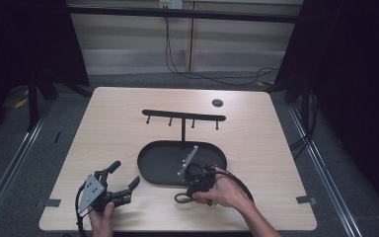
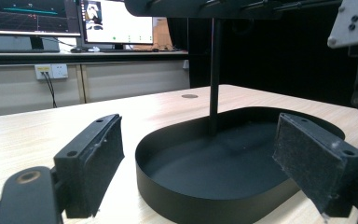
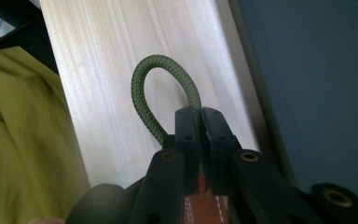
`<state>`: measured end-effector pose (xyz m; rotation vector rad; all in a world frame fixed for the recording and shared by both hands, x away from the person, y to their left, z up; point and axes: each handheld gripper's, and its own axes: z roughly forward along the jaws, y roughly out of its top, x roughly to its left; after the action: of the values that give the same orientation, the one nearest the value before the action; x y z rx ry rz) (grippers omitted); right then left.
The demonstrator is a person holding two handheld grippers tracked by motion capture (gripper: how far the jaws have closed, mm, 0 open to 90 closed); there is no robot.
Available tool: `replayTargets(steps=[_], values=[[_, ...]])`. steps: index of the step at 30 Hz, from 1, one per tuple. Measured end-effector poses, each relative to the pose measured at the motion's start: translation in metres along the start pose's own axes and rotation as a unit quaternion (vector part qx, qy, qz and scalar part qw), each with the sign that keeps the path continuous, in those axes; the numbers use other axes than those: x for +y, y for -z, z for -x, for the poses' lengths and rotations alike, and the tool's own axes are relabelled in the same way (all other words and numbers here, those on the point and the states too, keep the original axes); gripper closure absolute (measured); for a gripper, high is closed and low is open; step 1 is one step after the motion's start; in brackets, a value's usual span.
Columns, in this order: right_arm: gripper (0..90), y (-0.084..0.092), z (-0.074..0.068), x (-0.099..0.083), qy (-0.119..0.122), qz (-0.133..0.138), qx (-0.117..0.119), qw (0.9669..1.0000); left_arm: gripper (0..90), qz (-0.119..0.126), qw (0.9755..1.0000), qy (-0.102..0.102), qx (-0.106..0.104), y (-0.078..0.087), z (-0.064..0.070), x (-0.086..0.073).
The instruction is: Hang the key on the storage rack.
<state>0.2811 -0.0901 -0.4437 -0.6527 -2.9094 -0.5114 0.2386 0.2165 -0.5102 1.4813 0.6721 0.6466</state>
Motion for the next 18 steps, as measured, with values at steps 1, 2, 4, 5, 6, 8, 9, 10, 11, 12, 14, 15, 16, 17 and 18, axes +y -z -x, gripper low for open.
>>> replayTargets(steps=[1,2,4,5,6,8,9,10,11,12,14,15,16,17,18], values=[[86.0,0.005,0.000,0.001,-0.004,-0.003,-0.003,1.0000,15.6,0.000,1.0000,0.000,0.000,0.000,0.000,0.000],[86.0,0.007,0.002,0.001,0.000,-0.003,-0.002,1.0000,15.6,0.000,1.0000,0.001,-0.001,0.000,0.000,0.000],[85.9,0.012,0.001,0.002,-0.006,-0.005,0.001,1.0000,15.6,0.000,1.0000,0.000,0.000,0.000,0.000,0.000],[86.0,0.014,0.002,0.002,-0.001,-0.006,0.003,1.0000,15.6,0.000,1.0000,0.000,-0.001,0.000,0.000,0.000],[86.0,0.016,0.001,0.002,-0.004,-0.011,0.001,0.9999,15.7,0.000,1.0000,0.000,0.000,0.000,0.000,0.000],[86.0,0.019,0.001,0.001,-0.006,-0.014,-0.001,0.9999,15.6,0.000,1.0000,-0.002,0.000,0.000,0.000,0.000],[86.0,0.020,0.002,0.001,-0.006,-0.015,-0.001,0.9999,15.6,0.000,1.0000,-0.002,0.000,0.000,0.000,0.000],[86.0,0.022,0.002,0.001,-0.007,-0.015,-0.002,0.9999,15.6,0.000,1.0000,-0.002,0.000,0.000,0.000,0.000],[86.0,0.022,0.002,0.001,-0.007,-0.015,-0.002,0.9999,15.6,0.000,1.0000,-0.002,0.000,0.000,0.000,0.000],[86.0,0.025,0.002,0.000,-0.008,-0.014,-0.002,0.9999,15.6,0.000,1.0000,-0.002,0.000,0.000,0.000,0.000],[86.0,0.028,0.002,0.000,-0.004,-0.017,-0.005,0.9998,15.6,0.000,1.0000,0.000,0.000,0.000,0.000,0.000],[86.0,0.029,0.001,0.000,-0.007,-0.017,-0.005,0.9998,15.6,0.000,1.0000,0.000,0.000,0.000,0.000,0.000],[86.0,0.031,0.001,0.001,-0.007,-0.017,-0.004,0.9998,15.6,0.000,1.0000,-0.002,0.000,0.000,0.000,0.000],[86.0,0.033,0.001,0.001,-0.005,-0.016,-0.006,0.9998,15.7,0.000,1.0000,-0.001,0.000,0.000,0.000,0.000],[86.0,0.035,0.001,0.001,-0.003,-0.015,-0.005,0.9999,15.6,0.000,1.0000,0.000,0.000,0.000,0.000,0.000]])
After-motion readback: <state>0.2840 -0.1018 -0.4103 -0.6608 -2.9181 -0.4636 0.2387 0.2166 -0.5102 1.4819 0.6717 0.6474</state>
